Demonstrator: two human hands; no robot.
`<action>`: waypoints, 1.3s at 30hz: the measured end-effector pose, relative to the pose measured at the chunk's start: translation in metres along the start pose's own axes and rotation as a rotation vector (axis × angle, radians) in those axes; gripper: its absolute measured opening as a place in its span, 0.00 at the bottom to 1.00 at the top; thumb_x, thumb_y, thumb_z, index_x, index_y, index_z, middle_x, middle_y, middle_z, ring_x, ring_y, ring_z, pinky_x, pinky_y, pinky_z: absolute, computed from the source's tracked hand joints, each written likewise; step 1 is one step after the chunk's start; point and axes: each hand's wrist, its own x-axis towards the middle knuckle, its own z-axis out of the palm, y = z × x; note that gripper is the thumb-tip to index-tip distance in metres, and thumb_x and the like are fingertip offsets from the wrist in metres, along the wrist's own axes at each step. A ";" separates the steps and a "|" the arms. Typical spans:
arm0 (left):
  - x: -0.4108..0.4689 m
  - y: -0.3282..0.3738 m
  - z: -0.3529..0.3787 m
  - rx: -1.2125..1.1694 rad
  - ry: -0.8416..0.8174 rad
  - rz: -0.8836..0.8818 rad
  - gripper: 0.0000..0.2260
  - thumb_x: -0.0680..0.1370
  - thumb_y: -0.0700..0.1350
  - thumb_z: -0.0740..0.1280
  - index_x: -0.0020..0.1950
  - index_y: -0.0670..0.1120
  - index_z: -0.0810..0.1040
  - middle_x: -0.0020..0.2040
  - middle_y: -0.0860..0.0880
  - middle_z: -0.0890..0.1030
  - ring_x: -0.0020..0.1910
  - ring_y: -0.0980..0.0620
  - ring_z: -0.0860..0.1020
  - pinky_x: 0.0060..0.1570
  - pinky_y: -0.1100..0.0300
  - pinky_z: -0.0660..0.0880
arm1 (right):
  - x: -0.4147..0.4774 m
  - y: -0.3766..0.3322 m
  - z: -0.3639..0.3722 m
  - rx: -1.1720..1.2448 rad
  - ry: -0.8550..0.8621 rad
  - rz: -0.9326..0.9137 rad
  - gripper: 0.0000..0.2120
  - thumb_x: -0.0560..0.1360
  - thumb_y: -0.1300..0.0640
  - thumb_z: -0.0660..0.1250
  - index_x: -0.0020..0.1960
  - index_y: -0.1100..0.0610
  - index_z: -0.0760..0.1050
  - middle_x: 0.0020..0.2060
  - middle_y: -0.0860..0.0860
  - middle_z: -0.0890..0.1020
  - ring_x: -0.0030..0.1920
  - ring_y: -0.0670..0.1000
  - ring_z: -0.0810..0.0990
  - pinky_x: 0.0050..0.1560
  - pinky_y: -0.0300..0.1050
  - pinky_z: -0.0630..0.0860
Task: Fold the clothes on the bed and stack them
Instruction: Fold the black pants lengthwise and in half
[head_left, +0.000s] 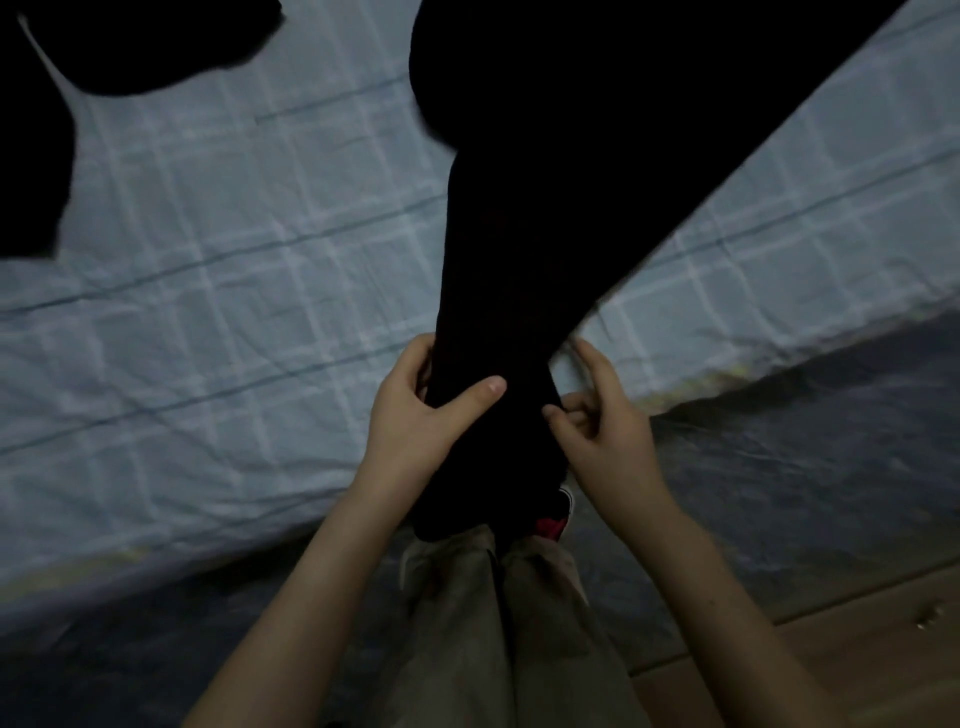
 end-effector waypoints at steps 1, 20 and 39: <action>-0.002 -0.001 -0.001 0.011 -0.001 -0.004 0.18 0.68 0.54 0.76 0.55 0.54 0.78 0.49 0.57 0.84 0.50 0.60 0.82 0.44 0.69 0.76 | -0.004 -0.001 0.001 0.005 -0.034 -0.011 0.32 0.77 0.63 0.67 0.77 0.44 0.61 0.38 0.45 0.78 0.38 0.42 0.78 0.41 0.37 0.74; -0.013 -0.020 -0.020 -0.277 -0.039 -0.004 0.11 0.81 0.38 0.63 0.60 0.48 0.80 0.54 0.54 0.85 0.56 0.57 0.82 0.50 0.69 0.76 | -0.013 -0.045 0.060 0.123 0.160 -0.097 0.32 0.74 0.54 0.74 0.74 0.44 0.67 0.60 0.45 0.73 0.51 0.27 0.74 0.47 0.24 0.72; 0.019 0.024 -0.060 -0.333 -0.217 -0.125 0.20 0.83 0.43 0.59 0.75 0.43 0.65 0.36 0.58 0.69 0.32 0.62 0.67 0.31 0.67 0.63 | -0.027 -0.089 0.023 0.528 0.128 -0.193 0.27 0.80 0.72 0.57 0.74 0.52 0.65 0.69 0.56 0.75 0.70 0.57 0.73 0.68 0.57 0.72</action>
